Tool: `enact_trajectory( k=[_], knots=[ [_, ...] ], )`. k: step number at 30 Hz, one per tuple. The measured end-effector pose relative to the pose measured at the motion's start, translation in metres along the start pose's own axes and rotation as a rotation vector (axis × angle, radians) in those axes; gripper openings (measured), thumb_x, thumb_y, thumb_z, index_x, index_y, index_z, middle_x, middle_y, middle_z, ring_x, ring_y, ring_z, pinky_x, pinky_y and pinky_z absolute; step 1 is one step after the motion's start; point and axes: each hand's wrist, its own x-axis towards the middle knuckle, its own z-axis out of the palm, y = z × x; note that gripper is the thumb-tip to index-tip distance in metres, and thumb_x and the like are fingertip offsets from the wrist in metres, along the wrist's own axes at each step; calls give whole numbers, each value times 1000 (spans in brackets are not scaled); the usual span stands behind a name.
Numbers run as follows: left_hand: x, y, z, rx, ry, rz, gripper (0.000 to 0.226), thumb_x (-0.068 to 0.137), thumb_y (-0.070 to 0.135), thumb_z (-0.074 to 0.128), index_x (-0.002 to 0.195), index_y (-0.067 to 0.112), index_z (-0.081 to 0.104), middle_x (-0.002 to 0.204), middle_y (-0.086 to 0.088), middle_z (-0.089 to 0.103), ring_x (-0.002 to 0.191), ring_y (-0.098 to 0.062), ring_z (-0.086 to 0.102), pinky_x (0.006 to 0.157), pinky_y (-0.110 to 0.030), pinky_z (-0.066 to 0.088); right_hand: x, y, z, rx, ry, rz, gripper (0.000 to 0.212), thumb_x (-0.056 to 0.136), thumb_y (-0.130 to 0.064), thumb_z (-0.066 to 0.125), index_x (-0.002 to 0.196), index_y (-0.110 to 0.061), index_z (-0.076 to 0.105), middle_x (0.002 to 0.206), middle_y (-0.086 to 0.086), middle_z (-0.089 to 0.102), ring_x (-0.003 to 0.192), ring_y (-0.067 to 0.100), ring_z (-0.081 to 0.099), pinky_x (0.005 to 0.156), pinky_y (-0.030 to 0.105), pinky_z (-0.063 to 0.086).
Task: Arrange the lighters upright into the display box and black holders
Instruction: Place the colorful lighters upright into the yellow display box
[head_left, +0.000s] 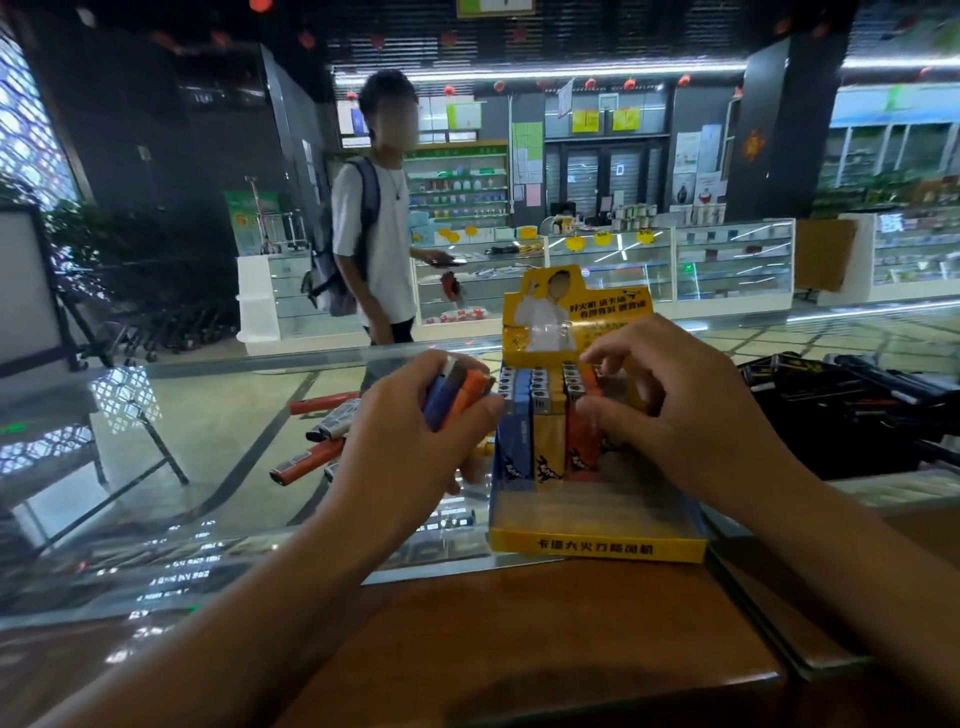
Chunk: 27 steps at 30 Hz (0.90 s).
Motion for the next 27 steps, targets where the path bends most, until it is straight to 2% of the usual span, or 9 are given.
enact_trajectory(
  k=[3,7,11,15,19,21,23,25,27],
  knots=[
    [-4,5,1,29,-38,91,24,81,42,72,91,22,64,74,-2,68,52,-17,66,46,-26,52,-2,-10,0,113,48,-72,26,86,-44,62,97,-21,58,77,-19,51,68,-4,52,60,5,37],
    [-6,5,4,113,-116,143,30,76,60,72,92,37,63,79,7,68,60,-13,67,50,-34,58,-2,-20,3,192,12,-143,23,89,-43,60,98,-22,60,73,-14,55,60,3,51,54,9,38],
    [-8,7,8,113,-163,175,30,74,57,75,93,37,64,83,14,68,70,-7,67,58,-22,57,-1,-24,4,238,-55,-161,22,91,-43,59,103,-25,62,78,-12,59,61,7,51,54,13,39],
    [-7,7,11,101,-178,166,31,72,59,70,91,36,64,82,14,66,70,-7,65,57,-18,53,-2,-25,4,315,-118,-157,15,91,-36,62,98,-22,62,76,-14,57,55,5,49,52,12,37],
    [-9,11,11,26,-199,100,31,74,52,74,93,29,67,82,4,69,66,-13,66,55,-22,55,-2,-23,2,474,-83,-5,15,92,-32,63,91,-17,60,78,-1,61,60,20,59,53,38,51],
    [-10,14,11,-41,-223,70,28,73,44,72,93,25,68,80,0,71,63,-12,67,54,-20,53,-2,-23,0,575,-77,65,8,92,-24,64,95,-18,60,81,0,62,64,33,60,56,47,51],
    [-10,16,11,-102,-211,50,30,70,42,71,95,26,66,81,1,71,61,-9,66,52,-18,51,-3,-24,-1,638,-81,95,15,90,-22,65,104,-20,59,80,4,63,64,43,57,55,52,49],
    [-10,15,12,-112,-197,26,40,64,43,74,101,32,62,89,10,70,69,-7,69,53,-17,53,-4,-27,-2,682,-99,94,29,88,-22,67,113,-20,55,78,6,64,59,44,54,52,51,47],
    [-10,14,13,-89,-219,11,51,60,47,77,107,36,59,95,13,69,78,-8,71,57,-19,56,-4,-28,-2,679,-134,74,38,86,-23,70,120,-21,53,80,4,66,53,39,51,49,42,45]
  ],
)
